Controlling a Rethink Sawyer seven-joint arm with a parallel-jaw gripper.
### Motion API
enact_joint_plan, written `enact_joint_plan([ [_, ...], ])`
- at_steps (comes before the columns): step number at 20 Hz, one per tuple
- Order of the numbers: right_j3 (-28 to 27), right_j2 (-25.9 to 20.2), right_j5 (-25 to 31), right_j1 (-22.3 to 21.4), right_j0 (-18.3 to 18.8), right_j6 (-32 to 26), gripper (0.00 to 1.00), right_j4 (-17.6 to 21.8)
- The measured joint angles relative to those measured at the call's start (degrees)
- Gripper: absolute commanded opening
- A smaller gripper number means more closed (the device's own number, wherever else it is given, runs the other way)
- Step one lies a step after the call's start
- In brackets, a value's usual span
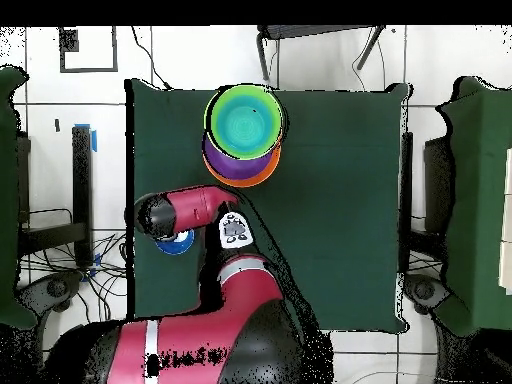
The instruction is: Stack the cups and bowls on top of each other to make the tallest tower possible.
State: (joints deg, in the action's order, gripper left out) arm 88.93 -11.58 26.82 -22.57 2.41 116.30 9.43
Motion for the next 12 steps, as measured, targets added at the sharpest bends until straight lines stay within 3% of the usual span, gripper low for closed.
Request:
enact_joint_plan([
  [12, -1.2, 4.8, 1.2, -3.3, -6.7, 2.7, 1.00, -8.0],
])
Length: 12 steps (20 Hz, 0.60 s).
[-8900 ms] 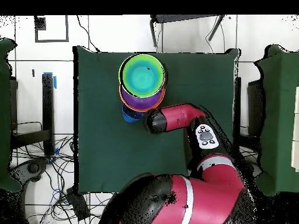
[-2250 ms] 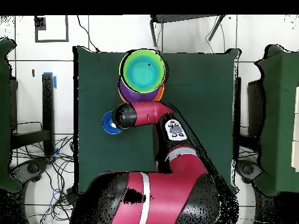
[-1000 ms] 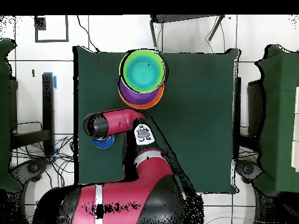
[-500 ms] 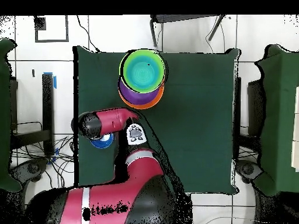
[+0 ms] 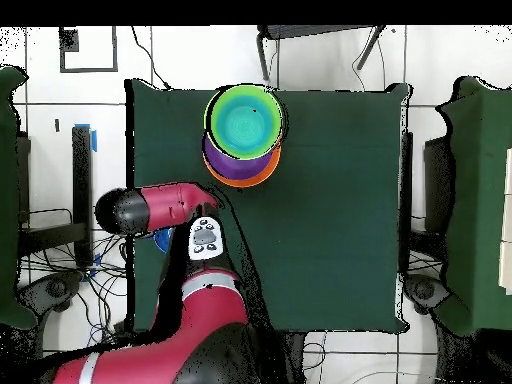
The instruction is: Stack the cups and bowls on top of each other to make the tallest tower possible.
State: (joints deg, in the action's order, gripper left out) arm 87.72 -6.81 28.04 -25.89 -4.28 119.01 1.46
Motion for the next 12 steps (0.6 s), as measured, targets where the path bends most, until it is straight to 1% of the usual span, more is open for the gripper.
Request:
enact_joint_plan([
  [4, -0.8, 1.6, 0.0, -0.7, -1.7, 1.0, 1.00, -1.4],
  [6, -1.0, 3.1, 0.2, -1.4, -2.9, 1.4, 1.00, -2.3],
  [12, -1.0, 6.7, 0.6, -2.8, -5.2, 1.9, 1.00, -3.1],
])
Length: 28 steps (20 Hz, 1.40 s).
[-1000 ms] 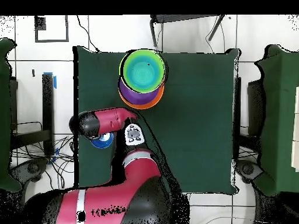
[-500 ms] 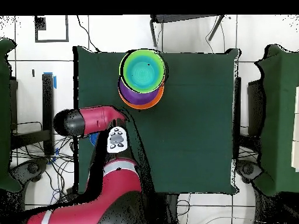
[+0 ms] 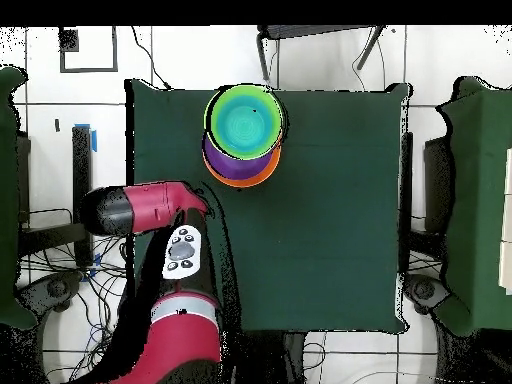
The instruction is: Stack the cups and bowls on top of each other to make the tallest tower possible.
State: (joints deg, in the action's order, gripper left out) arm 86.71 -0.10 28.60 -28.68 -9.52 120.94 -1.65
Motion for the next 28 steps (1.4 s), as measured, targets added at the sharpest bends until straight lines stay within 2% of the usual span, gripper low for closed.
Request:
enact_joint_plan([
  [13, -0.1, 8.0, 0.0, 1.4, -3.1, 0.1, 1.00, -0.7],
  [28, 0.5, 8.9, 0.0, 3.2, -5.5, 0.1, 1.00, -6.3],
])
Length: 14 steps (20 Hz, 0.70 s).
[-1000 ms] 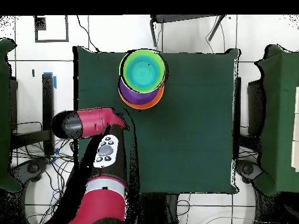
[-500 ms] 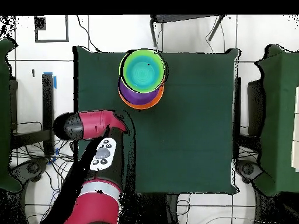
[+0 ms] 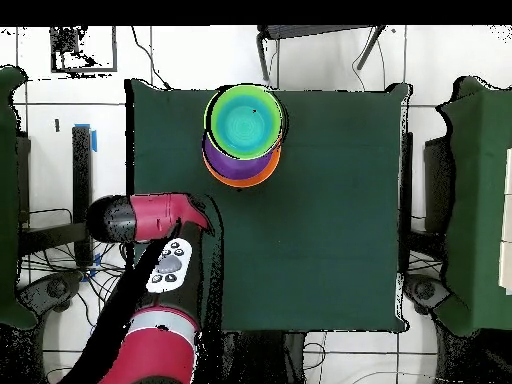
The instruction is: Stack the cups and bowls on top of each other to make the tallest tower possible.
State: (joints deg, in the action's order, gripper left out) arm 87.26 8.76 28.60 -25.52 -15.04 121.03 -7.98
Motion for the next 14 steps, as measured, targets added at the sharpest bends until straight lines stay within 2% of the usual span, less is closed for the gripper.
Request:
enact_joint_plan([
  [14, 0.7, 1.1, -1.1, 2.6, -1.9, 0.0, 1.00, -3.0],
])
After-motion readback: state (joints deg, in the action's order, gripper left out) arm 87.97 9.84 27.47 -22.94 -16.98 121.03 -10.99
